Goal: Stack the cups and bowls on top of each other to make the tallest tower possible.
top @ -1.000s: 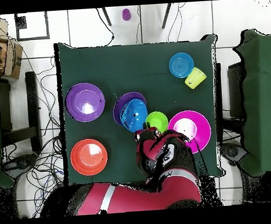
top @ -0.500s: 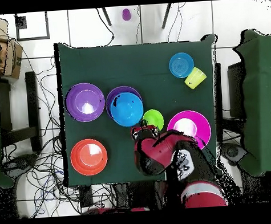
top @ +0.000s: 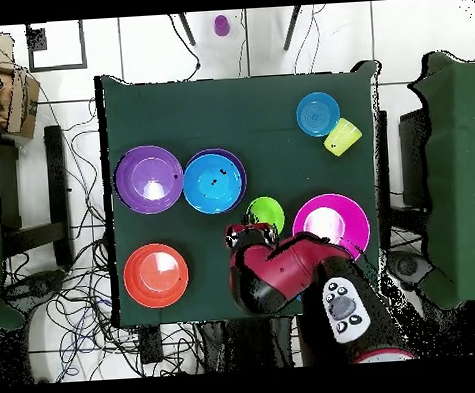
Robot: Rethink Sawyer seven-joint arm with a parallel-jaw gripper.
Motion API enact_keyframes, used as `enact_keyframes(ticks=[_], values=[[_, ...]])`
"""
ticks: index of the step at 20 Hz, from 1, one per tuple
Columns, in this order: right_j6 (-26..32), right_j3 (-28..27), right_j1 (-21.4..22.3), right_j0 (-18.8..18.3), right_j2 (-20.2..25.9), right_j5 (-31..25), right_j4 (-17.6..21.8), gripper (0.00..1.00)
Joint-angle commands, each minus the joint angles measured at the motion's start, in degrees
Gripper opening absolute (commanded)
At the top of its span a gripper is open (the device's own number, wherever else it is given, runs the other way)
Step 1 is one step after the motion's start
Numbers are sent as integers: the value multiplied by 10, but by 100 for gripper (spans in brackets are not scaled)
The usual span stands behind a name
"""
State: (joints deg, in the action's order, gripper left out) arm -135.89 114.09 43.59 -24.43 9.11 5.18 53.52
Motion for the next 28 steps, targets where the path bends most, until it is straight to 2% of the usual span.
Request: enact_keyframes(ticks=[1,5,7,11,14,15,18,19,25,28], values=[[20,63,57,-17,114,-101,-48,0],[14,78,82,-17,128,-115,-76,0],[2,83,98,-5,126,-119,-96,0],[-53,85,121,45,107,-103,-153,0],[-88,72,136,108,68,-103,-203,0],[-89,67,137,118,61,-105,-213,0],[-91,41,118,167,12,-92,-229,0],[-88,38,114,173,5,-88,-234,0],[-61,19,83,172,-7,-55,-246,0],[-65,9,77,191,-15,-49,-266,0]])
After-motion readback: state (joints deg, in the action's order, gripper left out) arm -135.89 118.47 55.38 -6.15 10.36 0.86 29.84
